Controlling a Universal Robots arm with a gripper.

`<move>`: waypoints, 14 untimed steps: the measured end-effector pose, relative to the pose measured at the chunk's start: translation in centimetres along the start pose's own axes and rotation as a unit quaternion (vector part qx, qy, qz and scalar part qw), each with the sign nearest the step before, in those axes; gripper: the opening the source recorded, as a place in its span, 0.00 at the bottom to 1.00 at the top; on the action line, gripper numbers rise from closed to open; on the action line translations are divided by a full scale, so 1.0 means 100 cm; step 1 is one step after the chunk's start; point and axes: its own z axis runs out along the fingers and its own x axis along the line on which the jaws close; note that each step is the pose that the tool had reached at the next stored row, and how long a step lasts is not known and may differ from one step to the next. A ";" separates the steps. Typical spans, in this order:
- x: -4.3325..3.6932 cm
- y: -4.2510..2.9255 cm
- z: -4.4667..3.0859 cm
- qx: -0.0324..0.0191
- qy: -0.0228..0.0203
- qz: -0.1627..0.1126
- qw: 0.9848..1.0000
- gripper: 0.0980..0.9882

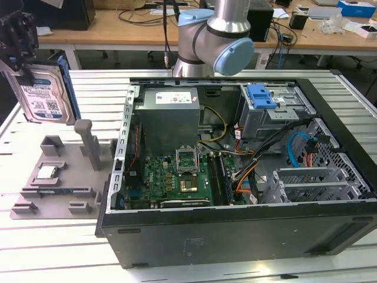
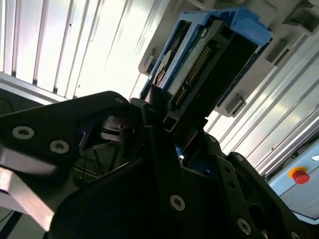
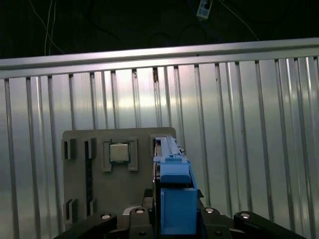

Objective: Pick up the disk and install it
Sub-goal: 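Pick up the disk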

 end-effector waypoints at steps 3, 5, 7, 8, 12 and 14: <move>-0.0002 0.0003 -0.0065 0.000 0.000 0.000 1.000 0.30; -0.0005 0.0006 -0.0142 0.000 0.000 0.000 1.000 0.30; -0.0006 0.0008 -0.0182 0.000 0.000 0.000 1.000 0.30; -0.0006 0.0009 -0.0199 0.000 0.000 0.000 1.000 0.30; -0.0010 0.0015 -0.0320 0.000 0.000 0.000 1.000 0.30; -0.0011 0.0017 -0.0364 0.000 0.000 0.000 1.000 0.30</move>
